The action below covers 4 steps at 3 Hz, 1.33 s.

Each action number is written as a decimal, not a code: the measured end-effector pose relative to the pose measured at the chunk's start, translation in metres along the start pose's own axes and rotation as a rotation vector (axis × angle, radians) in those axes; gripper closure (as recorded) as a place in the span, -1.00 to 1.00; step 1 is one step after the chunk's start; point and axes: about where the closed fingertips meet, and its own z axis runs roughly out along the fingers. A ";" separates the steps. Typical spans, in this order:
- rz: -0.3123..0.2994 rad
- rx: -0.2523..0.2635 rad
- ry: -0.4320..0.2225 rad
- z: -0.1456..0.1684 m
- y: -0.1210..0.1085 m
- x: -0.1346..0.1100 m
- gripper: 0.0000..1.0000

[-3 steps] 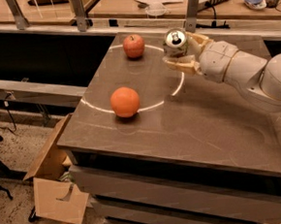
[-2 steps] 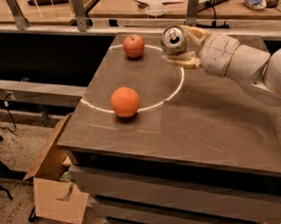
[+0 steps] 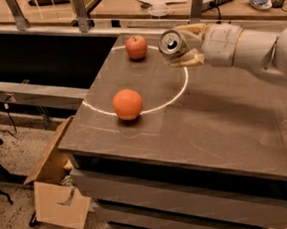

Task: Knock 7up can over

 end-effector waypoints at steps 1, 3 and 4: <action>-0.263 -0.235 0.115 0.004 -0.023 -0.006 1.00; -0.504 -0.609 0.215 -0.007 -0.008 0.010 1.00; -0.562 -0.865 0.219 -0.016 0.029 0.018 0.93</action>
Offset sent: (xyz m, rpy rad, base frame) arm -0.0032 -0.0291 0.0074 -0.8987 -0.0682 0.2625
